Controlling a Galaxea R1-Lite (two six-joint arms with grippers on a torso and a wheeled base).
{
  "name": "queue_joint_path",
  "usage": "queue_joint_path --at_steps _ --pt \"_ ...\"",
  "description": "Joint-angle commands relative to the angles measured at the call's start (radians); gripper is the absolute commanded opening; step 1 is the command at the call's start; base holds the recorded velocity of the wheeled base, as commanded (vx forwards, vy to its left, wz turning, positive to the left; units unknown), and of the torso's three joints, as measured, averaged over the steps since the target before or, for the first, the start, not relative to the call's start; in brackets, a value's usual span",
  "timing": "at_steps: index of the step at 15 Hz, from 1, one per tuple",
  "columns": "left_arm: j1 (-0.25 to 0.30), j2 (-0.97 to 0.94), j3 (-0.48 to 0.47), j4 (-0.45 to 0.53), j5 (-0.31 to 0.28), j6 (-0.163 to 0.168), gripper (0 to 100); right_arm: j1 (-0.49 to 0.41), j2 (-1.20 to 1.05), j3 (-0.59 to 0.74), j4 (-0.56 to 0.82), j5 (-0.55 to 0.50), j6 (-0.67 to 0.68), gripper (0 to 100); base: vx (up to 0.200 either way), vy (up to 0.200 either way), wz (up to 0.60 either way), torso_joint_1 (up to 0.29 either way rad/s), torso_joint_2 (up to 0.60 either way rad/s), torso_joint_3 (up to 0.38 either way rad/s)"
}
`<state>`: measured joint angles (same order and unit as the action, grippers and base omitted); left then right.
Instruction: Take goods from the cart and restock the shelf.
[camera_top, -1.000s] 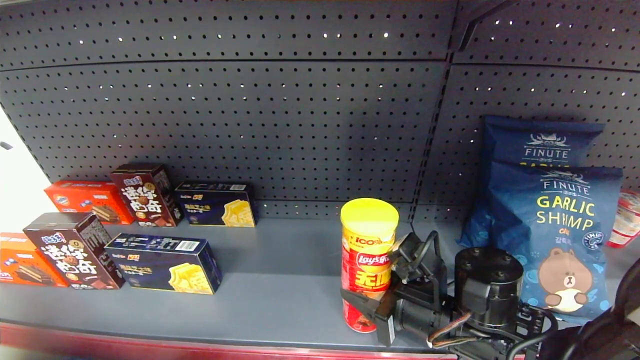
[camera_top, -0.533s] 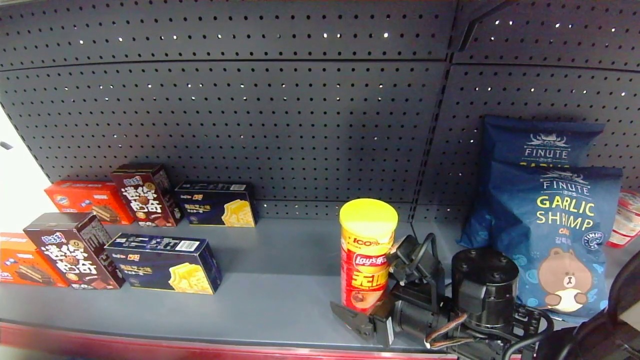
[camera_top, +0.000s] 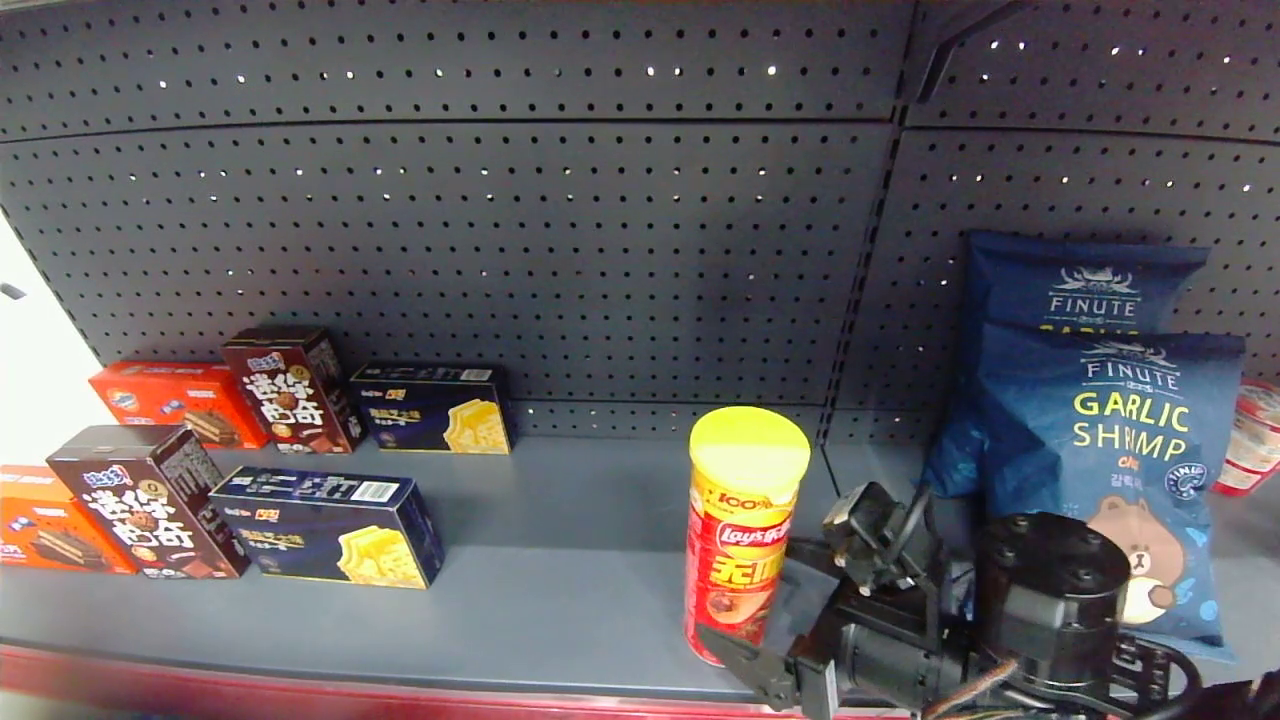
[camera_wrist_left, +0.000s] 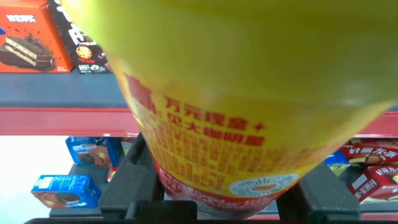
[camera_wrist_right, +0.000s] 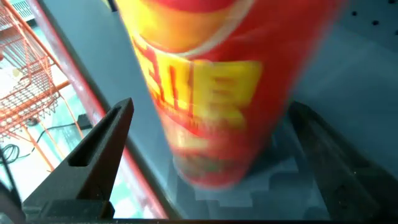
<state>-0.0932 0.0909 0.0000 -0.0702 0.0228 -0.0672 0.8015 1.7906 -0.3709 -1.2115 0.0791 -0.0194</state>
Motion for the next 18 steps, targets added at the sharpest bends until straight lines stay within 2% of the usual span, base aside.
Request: queue_joint_path --at_steps 1,3,6,9,13,18 --pt "0.000 0.000 0.000 0.000 0.000 0.000 0 -0.004 -0.116 0.075 0.000 0.001 -0.002 100 0.000 0.000 0.00 0.000 0.00 0.000" --pt "0.001 0.000 0.000 0.000 -0.001 0.000 0 -0.030 -0.232 0.182 0.004 0.004 -0.002 100 0.000 0.000 0.00 0.000 0.00 0.000" --pt "0.000 0.000 0.000 0.000 -0.001 0.000 0 -0.099 -0.280 0.247 0.018 0.004 -0.002 100 0.000 0.000 0.00 0.000 0.00 0.000" --pt "0.000 0.000 0.000 0.000 -0.001 0.000 0 -0.191 -0.197 0.170 0.026 0.004 -0.004 100 0.000 0.000 0.00 0.000 0.00 0.000" --pt "0.000 0.000 0.000 0.000 -0.001 -0.002 0 -0.185 -0.079 0.092 0.023 0.004 -0.017 100 0.000 0.000 0.00 0.000 0.00 0.000" --pt "0.000 0.000 0.000 0.000 -0.004 -0.022 0 -0.186 0.001 0.049 0.013 0.007 -0.028 100 0.000 0.000 0.00 0.000 0.00 0.000"
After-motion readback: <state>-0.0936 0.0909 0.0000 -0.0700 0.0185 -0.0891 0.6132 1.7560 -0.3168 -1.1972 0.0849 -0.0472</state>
